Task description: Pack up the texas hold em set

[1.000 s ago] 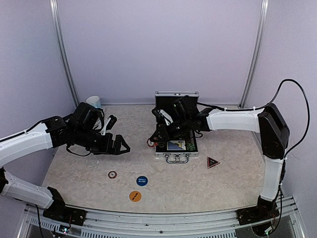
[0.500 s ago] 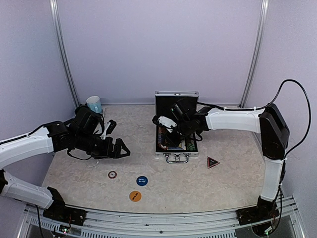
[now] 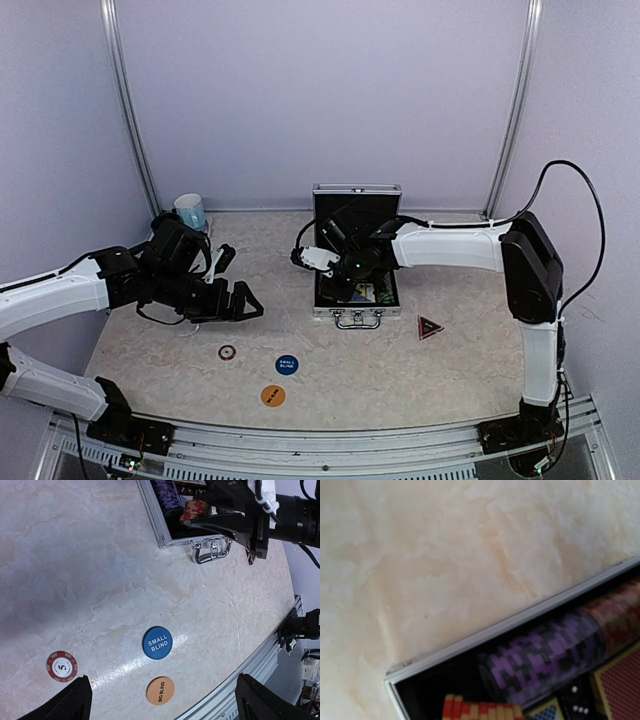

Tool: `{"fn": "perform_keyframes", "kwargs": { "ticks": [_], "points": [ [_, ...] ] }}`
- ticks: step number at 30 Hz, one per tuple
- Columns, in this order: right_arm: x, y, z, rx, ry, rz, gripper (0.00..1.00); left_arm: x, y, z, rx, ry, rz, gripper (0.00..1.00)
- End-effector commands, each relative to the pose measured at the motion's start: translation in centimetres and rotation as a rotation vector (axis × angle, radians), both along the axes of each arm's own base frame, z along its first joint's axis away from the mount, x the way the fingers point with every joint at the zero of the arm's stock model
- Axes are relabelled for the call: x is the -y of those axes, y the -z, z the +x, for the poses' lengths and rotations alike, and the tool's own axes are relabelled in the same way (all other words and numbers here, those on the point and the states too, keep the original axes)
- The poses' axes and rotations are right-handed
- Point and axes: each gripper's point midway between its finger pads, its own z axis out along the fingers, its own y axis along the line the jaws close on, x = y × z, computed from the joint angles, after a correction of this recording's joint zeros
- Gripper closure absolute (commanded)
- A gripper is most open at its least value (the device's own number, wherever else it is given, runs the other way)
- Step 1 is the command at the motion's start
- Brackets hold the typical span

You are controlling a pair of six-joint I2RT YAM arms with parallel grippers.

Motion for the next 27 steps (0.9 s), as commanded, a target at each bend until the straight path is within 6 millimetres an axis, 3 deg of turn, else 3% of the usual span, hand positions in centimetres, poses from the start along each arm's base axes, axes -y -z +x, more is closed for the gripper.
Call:
{"fn": "perform_keyframes", "kwargs": {
  "ticks": [1, 23, 27],
  "points": [
    [-0.5, -0.1, 0.3, 0.053, -0.039, -0.057, 1.0, 0.1, -0.1, 0.1, 0.006, -0.003, -0.017, 0.01],
    [-2.5, 2.1, -1.5, 0.028, -0.168, -0.092, 1.0, 0.3, 0.4, -0.1, -0.002, -0.001, -0.018, 0.01],
    [-2.3, 2.5, -1.2, 0.032, -0.159, -0.113, 0.94, 0.3, 0.4, -0.1, -0.002, -0.002, -0.018, 0.01]
  ]
}}
